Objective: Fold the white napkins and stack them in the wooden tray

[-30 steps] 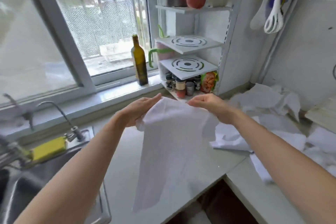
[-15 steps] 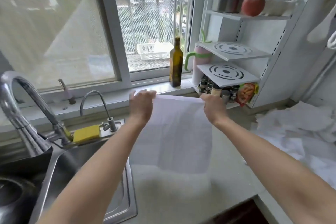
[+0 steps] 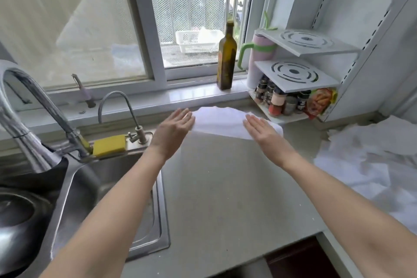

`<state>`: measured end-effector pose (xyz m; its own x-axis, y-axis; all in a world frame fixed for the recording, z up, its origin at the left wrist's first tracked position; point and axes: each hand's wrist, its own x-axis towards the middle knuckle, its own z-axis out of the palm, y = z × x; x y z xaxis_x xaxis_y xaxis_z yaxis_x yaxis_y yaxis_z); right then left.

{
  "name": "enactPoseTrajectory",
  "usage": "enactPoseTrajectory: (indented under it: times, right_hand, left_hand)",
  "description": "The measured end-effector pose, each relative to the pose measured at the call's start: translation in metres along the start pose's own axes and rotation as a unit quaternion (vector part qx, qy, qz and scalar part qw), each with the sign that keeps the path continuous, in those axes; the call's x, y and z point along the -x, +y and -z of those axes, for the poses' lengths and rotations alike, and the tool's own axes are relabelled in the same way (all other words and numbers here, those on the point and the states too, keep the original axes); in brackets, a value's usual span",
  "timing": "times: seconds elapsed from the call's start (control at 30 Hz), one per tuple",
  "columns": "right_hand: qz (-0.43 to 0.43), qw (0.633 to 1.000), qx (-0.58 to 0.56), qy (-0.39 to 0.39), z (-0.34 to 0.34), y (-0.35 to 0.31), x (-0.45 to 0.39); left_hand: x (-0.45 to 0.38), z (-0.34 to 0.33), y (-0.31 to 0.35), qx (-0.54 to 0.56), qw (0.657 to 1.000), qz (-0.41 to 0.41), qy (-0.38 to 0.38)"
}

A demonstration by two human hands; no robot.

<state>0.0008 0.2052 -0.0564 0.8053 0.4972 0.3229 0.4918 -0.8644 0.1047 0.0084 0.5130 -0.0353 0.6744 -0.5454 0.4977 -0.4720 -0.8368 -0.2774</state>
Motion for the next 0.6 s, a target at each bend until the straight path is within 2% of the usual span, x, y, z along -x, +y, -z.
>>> enactPoseTrajectory:
  times: [0.1, 0.13, 0.2, 0.27, 0.37, 0.47, 0.53, 0.57, 0.6]
  right_hand:
    - [-0.024, 0.982, -0.054, -0.179, -0.039, -0.011, 0.031]
    - [-0.032, 0.967, -0.052, -0.249, -0.049, -0.015, 0.038]
    - [-0.044, 0.94, -0.072, -0.332, -0.065, -0.024, 0.05]
    - [-0.06, 0.923, -0.106, -0.366, -0.079, -0.029, 0.061]
    - [-0.088, 0.902, -0.176, -0.384, -0.09, -0.035, 0.077]
    - [-0.082, 0.889, -0.177, -0.414, -0.094, -0.035, 0.08]
    - [-0.115, 0.876, -0.156, -0.442, -0.094, -0.032, 0.078]
    - [-0.117, 0.885, -0.114, -0.435, -0.093, -0.029, 0.078]
    - [-0.111, 0.91, -0.057, -0.395, -0.089, -0.026, 0.077]
  left_hand:
    - [0.032, -0.023, 0.031, 0.063, 0.991, 0.005, -0.115]
    - [0.042, -0.025, 0.042, 0.082, 0.981, 0.012, -0.175]
    - [0.06, -0.03, 0.063, 0.1, 0.95, 0.049, -0.293]
    - [0.076, -0.037, 0.079, 0.128, 0.912, 0.095, -0.378]
    - [0.092, -0.048, 0.092, 0.161, 0.869, 0.125, -0.451]
    - [0.095, -0.052, 0.093, 0.165, 0.87, 0.151, -0.439]
    - [0.095, -0.05, 0.092, 0.172, 0.87, 0.155, -0.436]
    - [0.097, -0.049, 0.09, 0.175, 0.866, 0.15, -0.443]
    - [0.099, -0.049, 0.088, 0.176, 0.856, 0.148, -0.464]
